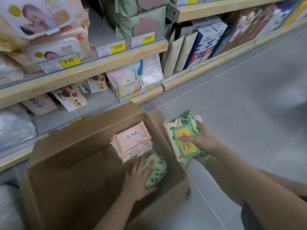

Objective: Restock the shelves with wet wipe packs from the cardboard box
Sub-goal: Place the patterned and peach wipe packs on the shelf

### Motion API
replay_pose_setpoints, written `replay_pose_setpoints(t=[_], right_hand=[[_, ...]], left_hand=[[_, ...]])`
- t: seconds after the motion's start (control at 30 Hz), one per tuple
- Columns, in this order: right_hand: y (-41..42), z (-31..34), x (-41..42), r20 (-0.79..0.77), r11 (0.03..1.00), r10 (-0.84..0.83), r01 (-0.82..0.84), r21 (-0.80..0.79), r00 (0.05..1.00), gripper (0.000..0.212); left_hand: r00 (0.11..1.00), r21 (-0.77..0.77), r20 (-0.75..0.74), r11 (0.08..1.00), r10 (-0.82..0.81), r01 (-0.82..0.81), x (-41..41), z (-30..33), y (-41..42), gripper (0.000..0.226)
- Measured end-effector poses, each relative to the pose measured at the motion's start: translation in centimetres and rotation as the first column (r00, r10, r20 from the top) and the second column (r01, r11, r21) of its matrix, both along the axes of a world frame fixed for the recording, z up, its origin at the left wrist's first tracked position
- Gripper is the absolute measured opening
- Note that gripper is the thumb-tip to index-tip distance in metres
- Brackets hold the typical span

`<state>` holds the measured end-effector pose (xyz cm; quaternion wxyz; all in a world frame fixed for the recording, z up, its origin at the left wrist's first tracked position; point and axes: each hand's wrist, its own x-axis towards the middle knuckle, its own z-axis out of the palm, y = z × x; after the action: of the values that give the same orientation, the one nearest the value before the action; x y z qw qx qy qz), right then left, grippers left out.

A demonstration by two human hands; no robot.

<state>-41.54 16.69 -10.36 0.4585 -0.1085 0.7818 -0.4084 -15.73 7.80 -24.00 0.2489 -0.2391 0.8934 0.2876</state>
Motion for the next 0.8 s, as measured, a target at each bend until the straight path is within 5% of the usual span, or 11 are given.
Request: replay_pose_setpoints(t=[0.13,0.3,0.5,0.63,0.8], right_hand=[[-0.8,-0.2,-0.4,0.001,1.0,0.019,-0.019,0.013,1.0,0.084],[-2.2,1.0,-0.9,-0.101,0.989,0.136,-0.13,0.071,0.986,0.087],[-6.6,6.2,0.2,-0.32,0.924,0.383,-0.365,0.117,0.867,0.096],[-10.5,10.3,1.6,-0.574,0.873,0.469,-0.451,0.185,0.671,0.109],[-16.1,15.0,2.5,-0.81,0.814,0.504,-0.479,0.328,0.302,0.111]], left_hand=[[0.996,-0.024,0.015,0.996,0.088,-0.088,-0.9,0.6,-0.3,0.106],[0.987,0.081,0.0,0.984,0.161,-0.161,0.2,1.9,-2.2,0.098],[0.987,-0.018,-0.044,0.987,0.157,-0.158,4.9,8.0,-7.4,0.101],[0.974,-0.161,-0.101,0.962,0.204,-0.219,7.7,14.3,-11.4,0.099],[0.95,-0.309,-0.229,0.909,0.214,-0.279,10.3,21.4,-17.1,0.1]])
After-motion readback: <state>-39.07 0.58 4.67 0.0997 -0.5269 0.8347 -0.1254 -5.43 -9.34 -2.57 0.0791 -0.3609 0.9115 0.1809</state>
